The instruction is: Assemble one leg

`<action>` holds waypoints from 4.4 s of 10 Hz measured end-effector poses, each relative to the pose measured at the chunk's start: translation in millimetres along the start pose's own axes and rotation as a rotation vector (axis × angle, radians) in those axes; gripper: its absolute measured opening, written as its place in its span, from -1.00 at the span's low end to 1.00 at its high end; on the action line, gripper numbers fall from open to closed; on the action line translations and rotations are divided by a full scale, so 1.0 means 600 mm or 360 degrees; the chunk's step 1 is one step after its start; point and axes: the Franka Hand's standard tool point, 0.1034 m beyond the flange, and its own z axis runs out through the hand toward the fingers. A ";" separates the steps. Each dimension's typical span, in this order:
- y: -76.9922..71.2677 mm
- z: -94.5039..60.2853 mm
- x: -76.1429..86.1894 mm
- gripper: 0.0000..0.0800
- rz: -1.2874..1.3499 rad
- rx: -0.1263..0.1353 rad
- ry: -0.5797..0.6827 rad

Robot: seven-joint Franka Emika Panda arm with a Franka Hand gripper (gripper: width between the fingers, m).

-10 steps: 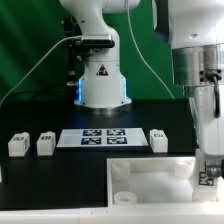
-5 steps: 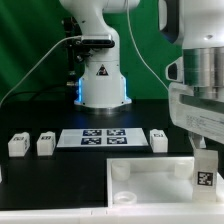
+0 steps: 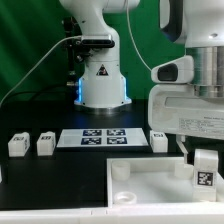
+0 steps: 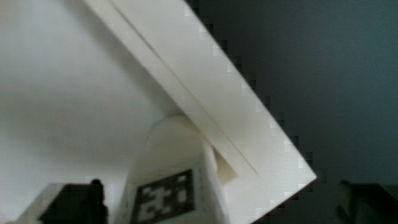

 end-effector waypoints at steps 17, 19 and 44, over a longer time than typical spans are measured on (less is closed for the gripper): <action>0.011 0.007 0.011 -0.26 0.1824 0.0184 -0.0061; 0.009 0.006 0.010 -0.26 0.1965 0.0199 -0.0068; 0.015 0.001 0.018 -0.26 0.1243 0.0035 0.0005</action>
Offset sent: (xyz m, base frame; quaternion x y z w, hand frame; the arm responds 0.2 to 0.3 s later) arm 0.0000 0.0000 0.0000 0.0000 0.0000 0.0000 1.0000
